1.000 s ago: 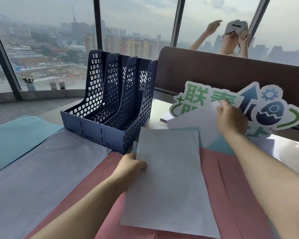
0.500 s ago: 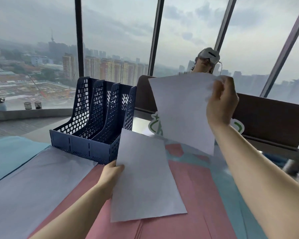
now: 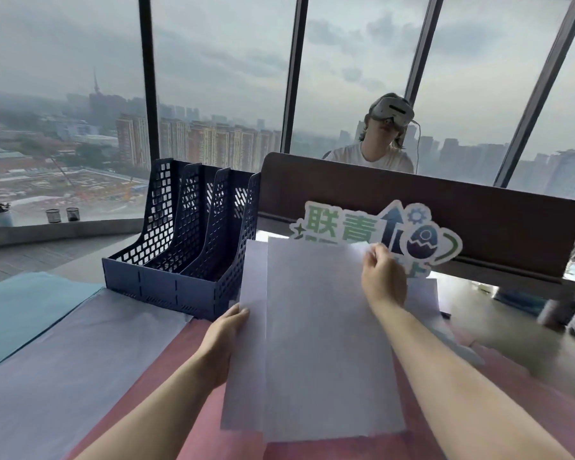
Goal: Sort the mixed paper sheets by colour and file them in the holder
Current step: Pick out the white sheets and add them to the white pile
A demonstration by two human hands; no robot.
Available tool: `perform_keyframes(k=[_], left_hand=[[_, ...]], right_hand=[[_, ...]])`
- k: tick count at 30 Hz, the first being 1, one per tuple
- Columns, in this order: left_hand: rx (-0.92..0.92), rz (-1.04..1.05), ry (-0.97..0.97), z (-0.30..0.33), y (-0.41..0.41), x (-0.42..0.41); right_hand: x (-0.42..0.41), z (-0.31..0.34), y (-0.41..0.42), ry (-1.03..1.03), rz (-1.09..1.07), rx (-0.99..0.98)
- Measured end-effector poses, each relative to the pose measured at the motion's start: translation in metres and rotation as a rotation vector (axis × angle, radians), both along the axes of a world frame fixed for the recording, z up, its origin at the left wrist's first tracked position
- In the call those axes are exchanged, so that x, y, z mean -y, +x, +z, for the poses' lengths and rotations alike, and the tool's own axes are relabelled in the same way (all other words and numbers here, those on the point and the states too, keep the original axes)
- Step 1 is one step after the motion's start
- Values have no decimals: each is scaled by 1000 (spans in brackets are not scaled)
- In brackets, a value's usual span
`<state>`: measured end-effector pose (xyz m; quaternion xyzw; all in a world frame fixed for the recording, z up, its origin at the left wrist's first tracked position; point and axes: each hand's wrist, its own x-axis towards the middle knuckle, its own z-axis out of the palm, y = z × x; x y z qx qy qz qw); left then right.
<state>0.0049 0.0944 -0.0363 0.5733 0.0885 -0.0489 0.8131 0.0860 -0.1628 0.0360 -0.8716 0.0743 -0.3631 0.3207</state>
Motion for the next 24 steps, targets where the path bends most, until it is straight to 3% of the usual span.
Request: perform_keyframes(k=[6,12,18,24], left_hand=[[-32,-47,4,-2,2,18],[-39,-126,360,-2,10,33],[-120,-1,284,-13,20,26],[-238,-34,275,-17,35,24]], right_hand=[[-1,-57,6,142,-74,-247],[10,-82,14,284,33,-424],[86,-77,42,414,-187,-412],[135,-80,97,565,-156,-479]])
